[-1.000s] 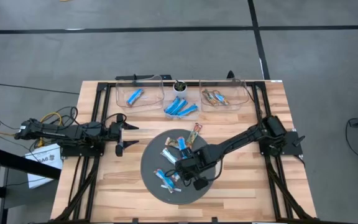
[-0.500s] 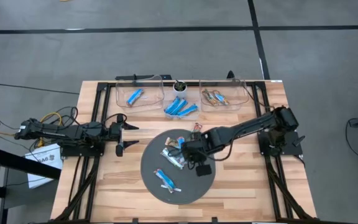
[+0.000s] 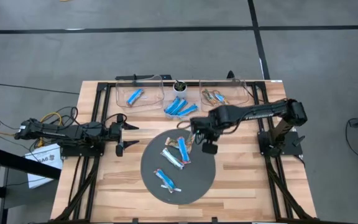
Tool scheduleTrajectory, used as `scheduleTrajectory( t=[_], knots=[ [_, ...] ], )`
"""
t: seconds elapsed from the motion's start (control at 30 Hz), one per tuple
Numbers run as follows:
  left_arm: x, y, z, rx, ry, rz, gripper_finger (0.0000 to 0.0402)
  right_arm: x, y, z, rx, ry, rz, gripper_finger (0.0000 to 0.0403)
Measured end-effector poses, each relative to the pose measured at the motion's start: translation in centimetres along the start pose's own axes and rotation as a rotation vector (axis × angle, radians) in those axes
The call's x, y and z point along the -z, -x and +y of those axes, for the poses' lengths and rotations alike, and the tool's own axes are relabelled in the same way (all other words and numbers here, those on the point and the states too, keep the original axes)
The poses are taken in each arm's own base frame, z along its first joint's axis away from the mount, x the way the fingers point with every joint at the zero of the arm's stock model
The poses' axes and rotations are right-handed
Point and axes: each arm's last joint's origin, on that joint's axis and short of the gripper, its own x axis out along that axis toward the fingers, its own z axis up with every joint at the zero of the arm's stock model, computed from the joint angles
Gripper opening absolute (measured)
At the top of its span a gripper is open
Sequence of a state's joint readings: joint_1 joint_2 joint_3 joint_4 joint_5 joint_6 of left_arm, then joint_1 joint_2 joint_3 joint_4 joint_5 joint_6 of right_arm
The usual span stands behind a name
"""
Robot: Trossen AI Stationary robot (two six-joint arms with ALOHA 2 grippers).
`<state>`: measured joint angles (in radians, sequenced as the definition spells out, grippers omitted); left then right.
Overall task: Pick and place Granola Bars by type
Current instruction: Put the yellow granola bar into the right transparent bin
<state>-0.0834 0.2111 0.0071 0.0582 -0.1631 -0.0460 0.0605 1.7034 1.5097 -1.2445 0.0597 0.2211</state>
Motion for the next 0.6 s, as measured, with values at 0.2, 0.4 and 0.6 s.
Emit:
scheduleTrajectory(
  t=[0.2,0.4,0.6],
  knots=[
    [0.0,0.0,0.0,0.0,0.0,0.0,0.0294,1.2,1.9,-3.9,0.132,-0.134,0.005,0.0],
    [0.0,0.0,0.0,-0.001,0.0,0.0,0.0294,2.0,3.2,-7.5,0.256,-0.291,-0.029,0.0],
    [0.0,0.0,0.0,0.0,0.0,0.0,0.0294,2.6,3.5,-11.8,0.321,-0.494,-0.034,0.0001]
  ],
)
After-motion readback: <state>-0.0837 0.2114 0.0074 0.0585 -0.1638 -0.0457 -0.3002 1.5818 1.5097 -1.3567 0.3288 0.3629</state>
